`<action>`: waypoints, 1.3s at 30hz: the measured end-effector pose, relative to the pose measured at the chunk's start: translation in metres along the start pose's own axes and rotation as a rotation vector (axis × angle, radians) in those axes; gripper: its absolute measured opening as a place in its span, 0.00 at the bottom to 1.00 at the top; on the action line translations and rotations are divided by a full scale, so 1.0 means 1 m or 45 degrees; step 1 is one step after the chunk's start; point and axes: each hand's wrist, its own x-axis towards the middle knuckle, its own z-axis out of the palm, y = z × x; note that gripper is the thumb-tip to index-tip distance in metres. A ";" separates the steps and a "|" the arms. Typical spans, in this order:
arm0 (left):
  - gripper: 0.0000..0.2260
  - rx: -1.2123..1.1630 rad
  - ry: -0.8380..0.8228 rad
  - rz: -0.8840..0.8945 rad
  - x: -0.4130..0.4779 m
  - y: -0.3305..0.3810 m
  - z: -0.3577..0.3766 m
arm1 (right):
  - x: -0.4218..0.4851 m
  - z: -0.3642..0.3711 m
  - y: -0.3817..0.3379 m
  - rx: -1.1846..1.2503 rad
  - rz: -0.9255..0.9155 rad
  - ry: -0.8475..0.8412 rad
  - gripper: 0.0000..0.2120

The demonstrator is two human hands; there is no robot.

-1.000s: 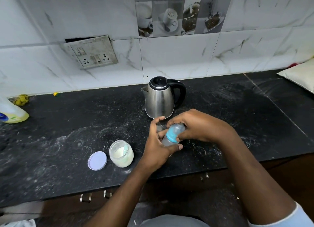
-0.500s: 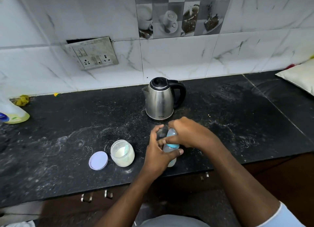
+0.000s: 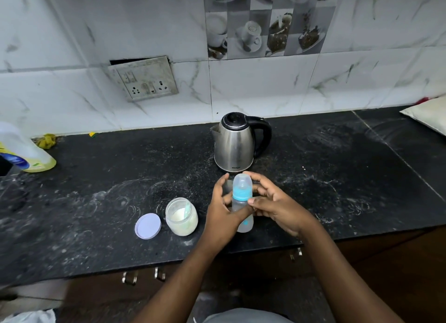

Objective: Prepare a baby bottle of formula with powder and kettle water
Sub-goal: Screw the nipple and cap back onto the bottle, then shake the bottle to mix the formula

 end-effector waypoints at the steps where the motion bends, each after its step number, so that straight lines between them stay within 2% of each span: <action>1: 0.45 0.017 -0.004 0.007 0.000 0.001 0.000 | 0.000 0.001 0.001 0.011 -0.010 0.004 0.28; 11: 0.45 0.108 -0.062 0.061 -0.007 0.000 -0.005 | -0.001 0.007 0.005 -0.044 -0.125 0.025 0.34; 15: 0.47 0.089 -0.102 0.014 -0.011 -0.009 -0.007 | 0.002 0.009 0.004 -0.039 -0.192 0.093 0.34; 16: 0.44 0.090 -0.073 -0.007 -0.013 -0.009 -0.007 | 0.003 0.009 0.003 -0.018 -0.203 0.128 0.33; 19: 0.26 0.130 0.071 0.051 -0.016 -0.013 -0.006 | 0.006 0.011 0.003 0.001 -0.180 0.134 0.34; 22: 0.23 0.129 0.123 0.092 -0.019 -0.012 -0.006 | 0.009 0.012 0.006 -0.019 -0.117 0.005 0.42; 25: 0.29 0.102 0.065 0.076 -0.024 -0.014 -0.008 | 0.011 0.010 0.008 -0.015 -0.110 0.007 0.43; 28: 0.47 0.062 -0.047 -0.033 -0.031 -0.027 -0.014 | 0.015 0.006 0.007 0.048 -0.173 0.122 0.42; 30: 0.50 0.205 -0.074 -0.066 -0.036 -0.039 -0.020 | 0.018 0.000 0.006 0.171 -0.238 0.265 0.41; 32: 0.47 0.567 -0.092 -0.051 -0.039 -0.052 -0.028 | 0.019 -0.006 0.005 0.308 -0.280 0.377 0.40; 33: 0.44 0.777 -0.123 -0.029 -0.038 -0.060 -0.032 | 0.018 -0.006 0.005 0.338 -0.289 0.383 0.39; 36: 0.34 1.304 -0.315 0.060 -0.033 -0.082 -0.033 | 0.013 -0.002 0.005 0.254 -0.258 0.183 0.41; 37: 0.34 1.416 -0.360 0.067 -0.032 -0.087 -0.031 | 0.012 -0.001 0.004 0.274 -0.260 0.181 0.41; 39: 0.33 1.544 -0.427 0.041 -0.032 -0.092 -0.029 | 0.014 -0.004 0.000 0.423 -0.298 0.351 0.39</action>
